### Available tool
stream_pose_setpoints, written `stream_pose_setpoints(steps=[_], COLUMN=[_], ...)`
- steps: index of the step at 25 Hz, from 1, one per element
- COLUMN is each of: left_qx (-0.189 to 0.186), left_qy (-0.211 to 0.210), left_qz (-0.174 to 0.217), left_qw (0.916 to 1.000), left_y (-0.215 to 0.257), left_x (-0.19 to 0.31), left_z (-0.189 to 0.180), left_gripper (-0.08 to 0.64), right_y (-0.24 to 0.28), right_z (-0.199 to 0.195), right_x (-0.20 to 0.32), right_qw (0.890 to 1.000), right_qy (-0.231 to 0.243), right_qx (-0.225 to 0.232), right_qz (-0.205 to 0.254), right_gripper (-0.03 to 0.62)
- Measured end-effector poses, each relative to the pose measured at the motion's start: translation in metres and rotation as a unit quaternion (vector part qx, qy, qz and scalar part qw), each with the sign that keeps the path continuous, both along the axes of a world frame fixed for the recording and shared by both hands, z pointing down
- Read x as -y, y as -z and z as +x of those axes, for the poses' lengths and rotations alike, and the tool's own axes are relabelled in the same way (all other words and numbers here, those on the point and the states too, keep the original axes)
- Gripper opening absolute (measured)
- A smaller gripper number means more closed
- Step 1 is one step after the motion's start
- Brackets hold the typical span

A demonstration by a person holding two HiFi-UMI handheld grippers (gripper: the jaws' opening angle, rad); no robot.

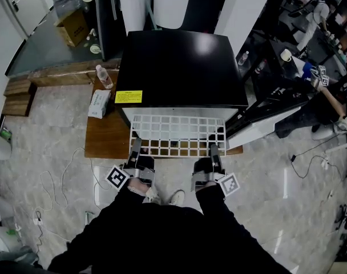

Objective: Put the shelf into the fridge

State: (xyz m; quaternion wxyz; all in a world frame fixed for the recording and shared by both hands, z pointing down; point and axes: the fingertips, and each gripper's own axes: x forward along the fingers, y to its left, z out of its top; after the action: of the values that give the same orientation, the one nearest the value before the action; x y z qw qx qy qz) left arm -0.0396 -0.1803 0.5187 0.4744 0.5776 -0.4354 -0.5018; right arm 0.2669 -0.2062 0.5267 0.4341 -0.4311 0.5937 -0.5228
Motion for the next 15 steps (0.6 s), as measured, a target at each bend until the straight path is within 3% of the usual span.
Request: stream_pose_setpoints(steps=[15], left_qx=[-0.01], left_qy=[0.016], left_qz=[-0.012], left_qw=[0.9997], left_y=[0.001], left_x=[0.009], left_z=[-0.002], left_gripper=[0.034], right_y=[0.005], right_z=[-0.001], right_x=[0.022], right_qw=[1.0], right_qy=[-0.003], right_qx=[0.017], right_qz=[0.004], right_gripper=[0.032])
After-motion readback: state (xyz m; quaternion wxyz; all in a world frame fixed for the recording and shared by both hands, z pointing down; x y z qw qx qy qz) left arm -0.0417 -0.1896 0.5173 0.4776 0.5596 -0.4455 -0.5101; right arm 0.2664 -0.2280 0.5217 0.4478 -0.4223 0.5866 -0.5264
